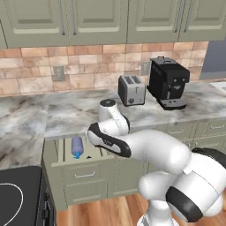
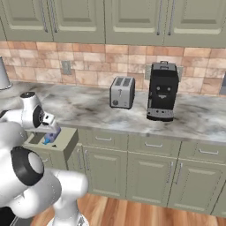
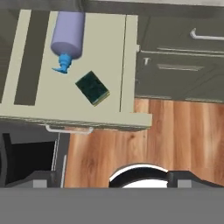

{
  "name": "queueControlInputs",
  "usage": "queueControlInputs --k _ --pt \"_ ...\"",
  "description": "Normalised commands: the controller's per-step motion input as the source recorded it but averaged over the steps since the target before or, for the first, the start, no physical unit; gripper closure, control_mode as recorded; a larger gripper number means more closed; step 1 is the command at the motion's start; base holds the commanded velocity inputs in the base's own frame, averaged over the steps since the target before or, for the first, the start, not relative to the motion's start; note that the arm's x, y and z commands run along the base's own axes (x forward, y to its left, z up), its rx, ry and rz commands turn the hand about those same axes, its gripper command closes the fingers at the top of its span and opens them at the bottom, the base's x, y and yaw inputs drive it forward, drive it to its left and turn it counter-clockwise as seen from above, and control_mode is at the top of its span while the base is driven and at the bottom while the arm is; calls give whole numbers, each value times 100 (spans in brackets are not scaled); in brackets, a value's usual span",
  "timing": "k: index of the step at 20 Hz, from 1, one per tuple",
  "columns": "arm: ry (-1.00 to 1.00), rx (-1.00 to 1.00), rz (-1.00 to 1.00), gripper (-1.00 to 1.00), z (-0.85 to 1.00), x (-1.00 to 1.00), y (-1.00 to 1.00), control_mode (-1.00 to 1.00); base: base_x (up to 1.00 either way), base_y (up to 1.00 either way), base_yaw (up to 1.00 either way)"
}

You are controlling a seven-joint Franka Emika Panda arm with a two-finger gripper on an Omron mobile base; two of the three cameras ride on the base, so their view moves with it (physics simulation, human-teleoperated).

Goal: Restock the sink supplies by placing the sponge and soap dispenser on the counter and next to the sink. Make sure the soap dispenser is upright.

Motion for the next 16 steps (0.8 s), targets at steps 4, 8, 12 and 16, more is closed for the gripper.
queueControlInputs --k 4,8,12,16 --pt "16 0 -5 -100 -53 33 75 -100 0 0 0" --pt "6 3 -2 -100 -12 42 15 -100 0 0 0" --pt "0 1 0 -100 -9 35 0 -100 0 0 0" --pt "0 0 0 -100 -42 26 0 -100 0 0 0"
